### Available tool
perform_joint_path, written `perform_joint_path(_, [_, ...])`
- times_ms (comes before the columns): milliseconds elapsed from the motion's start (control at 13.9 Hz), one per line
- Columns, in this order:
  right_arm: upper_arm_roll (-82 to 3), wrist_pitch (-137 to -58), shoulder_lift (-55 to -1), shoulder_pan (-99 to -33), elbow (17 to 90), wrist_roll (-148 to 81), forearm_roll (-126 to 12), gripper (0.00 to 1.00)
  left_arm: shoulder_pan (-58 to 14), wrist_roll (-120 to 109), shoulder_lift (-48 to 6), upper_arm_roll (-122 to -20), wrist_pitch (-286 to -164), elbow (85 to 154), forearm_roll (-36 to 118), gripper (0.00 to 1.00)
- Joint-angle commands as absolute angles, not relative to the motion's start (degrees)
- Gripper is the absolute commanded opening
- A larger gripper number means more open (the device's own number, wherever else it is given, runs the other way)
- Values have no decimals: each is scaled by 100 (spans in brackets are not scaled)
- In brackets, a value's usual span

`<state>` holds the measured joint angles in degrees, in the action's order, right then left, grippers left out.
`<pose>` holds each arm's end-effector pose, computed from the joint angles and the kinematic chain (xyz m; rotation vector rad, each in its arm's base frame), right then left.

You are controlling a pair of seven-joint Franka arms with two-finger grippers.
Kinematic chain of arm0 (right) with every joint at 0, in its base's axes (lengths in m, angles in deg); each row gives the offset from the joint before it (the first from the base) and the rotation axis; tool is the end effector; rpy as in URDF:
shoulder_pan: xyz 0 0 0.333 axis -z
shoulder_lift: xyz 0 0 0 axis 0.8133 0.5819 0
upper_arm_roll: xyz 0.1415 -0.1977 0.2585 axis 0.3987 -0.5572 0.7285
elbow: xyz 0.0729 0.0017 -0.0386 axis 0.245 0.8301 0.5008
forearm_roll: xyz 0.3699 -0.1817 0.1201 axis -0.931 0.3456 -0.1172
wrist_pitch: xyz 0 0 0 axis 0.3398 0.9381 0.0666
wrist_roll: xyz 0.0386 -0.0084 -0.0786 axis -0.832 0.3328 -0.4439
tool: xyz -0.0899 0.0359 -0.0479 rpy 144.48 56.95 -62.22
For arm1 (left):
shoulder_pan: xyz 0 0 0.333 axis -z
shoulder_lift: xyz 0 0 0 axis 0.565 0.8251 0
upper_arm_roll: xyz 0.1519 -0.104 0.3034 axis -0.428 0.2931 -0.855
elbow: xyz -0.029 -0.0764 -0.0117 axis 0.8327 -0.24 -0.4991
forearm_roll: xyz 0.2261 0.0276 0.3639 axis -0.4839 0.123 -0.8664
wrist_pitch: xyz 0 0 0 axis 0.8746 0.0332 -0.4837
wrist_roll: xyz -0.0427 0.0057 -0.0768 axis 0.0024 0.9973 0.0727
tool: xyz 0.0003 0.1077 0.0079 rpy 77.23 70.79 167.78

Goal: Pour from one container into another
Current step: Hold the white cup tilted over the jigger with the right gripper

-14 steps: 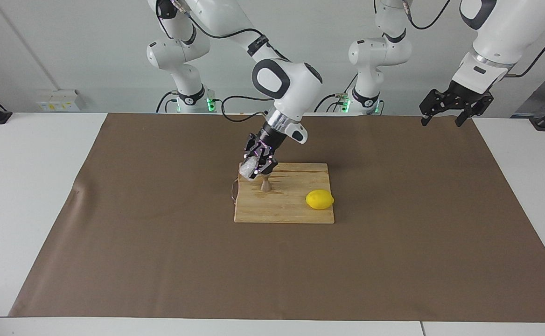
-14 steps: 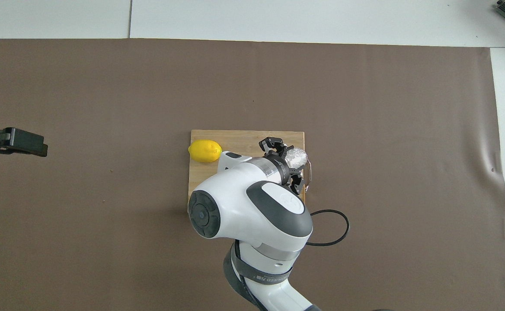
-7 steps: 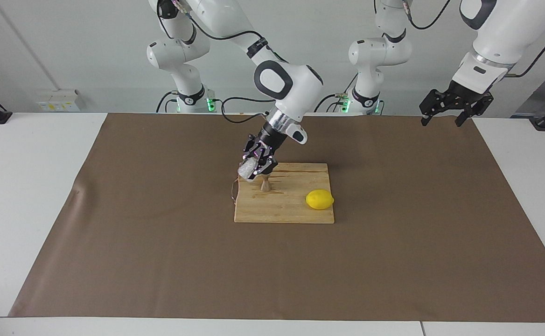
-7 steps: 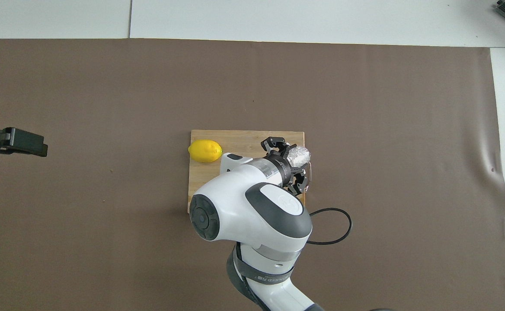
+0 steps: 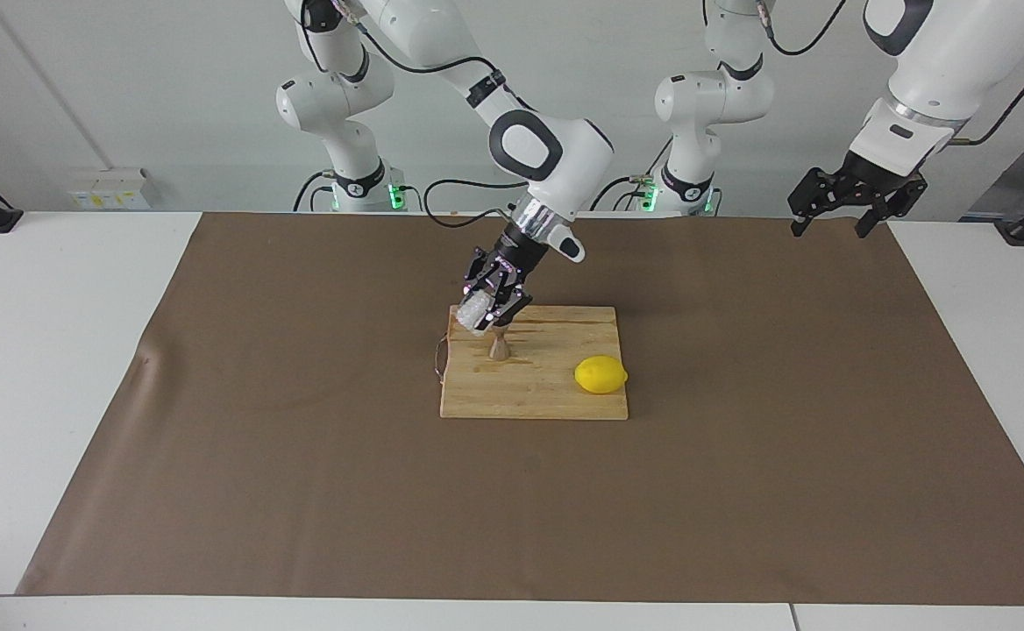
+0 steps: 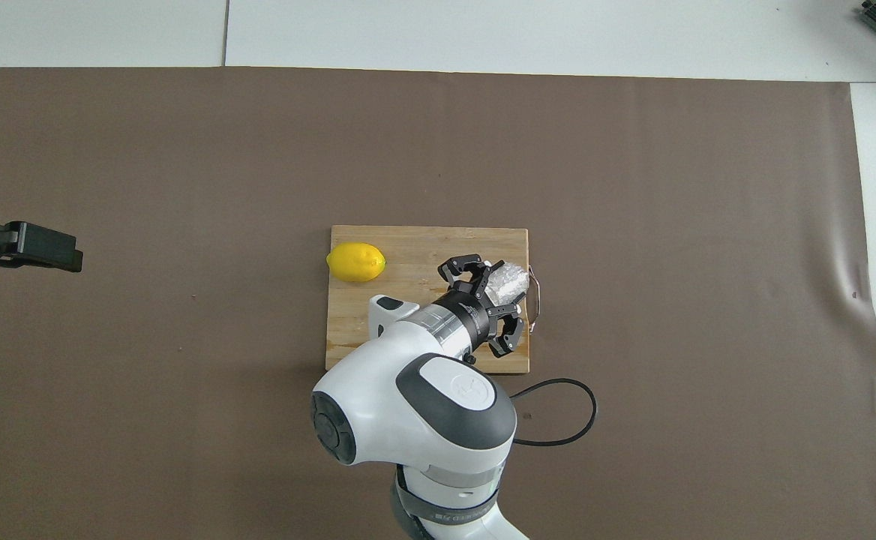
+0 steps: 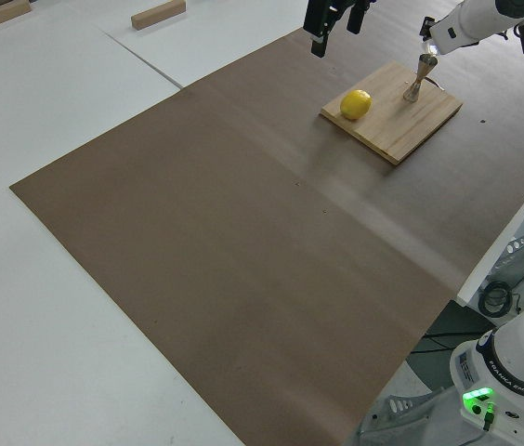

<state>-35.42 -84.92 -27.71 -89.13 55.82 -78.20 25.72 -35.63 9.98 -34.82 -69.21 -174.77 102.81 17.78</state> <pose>0.5013 0.4172 0.4062 1.1604 2.0402 -0.3706 0.5650 -0.0423 0.6732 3.1135 -0.0958 -0.0241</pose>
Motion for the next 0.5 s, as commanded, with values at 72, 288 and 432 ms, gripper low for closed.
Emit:
perform_joint_path(72, [-3493,-8518,-2936,-8869,5823,-7682,2866,0,-3660,1060,-3573,-6874,-17419,10337,1864,100])
perform_joint_path(288, [-3485,-8510,-2980,-8878,5867,-7568,3172,0,-3660,1060,-3573,-6874,-17419,10337,1864,100])
perform_joint_path(432, [-3484,-8510,-3015,-8904,5928,-7542,3218,0,-3660,1060,-3573,-6874,-17419,10337,1864,100])
